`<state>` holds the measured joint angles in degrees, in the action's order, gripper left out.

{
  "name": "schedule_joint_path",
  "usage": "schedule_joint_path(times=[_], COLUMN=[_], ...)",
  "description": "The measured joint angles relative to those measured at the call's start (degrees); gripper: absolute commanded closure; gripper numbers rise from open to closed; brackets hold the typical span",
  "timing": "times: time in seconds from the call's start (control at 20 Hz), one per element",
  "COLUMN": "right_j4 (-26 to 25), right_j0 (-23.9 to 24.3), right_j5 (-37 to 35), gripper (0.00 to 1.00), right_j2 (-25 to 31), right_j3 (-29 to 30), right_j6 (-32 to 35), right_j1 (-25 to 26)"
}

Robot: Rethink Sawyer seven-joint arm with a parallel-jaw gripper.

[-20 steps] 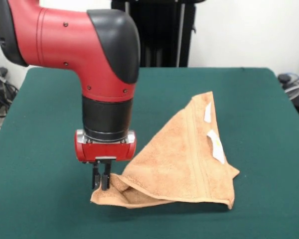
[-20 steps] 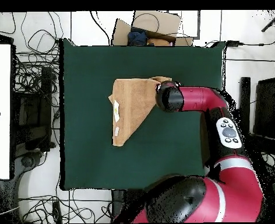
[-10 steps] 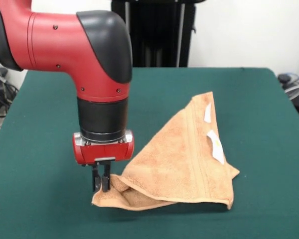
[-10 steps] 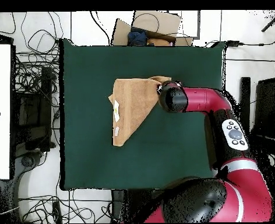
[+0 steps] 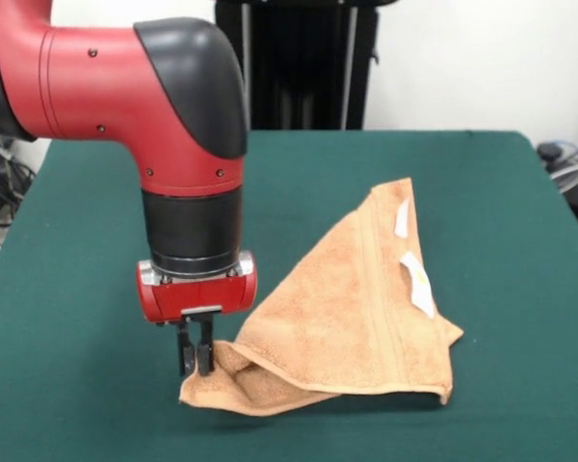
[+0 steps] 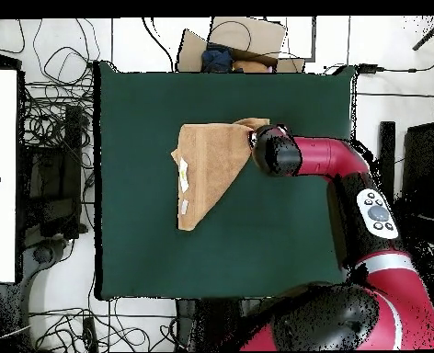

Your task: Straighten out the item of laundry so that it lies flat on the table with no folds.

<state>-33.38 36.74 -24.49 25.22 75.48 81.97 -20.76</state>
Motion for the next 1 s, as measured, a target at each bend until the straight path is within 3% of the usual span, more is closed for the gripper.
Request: schedule_joint_path(times=[1.0], right_j4=[0.0], right_j0=[8.43], right_j5=[-0.21], gripper=[1.0], right_j2=[8.57], right_j3=[2.63], right_j6=[-10.87], right_j1=[3.59])
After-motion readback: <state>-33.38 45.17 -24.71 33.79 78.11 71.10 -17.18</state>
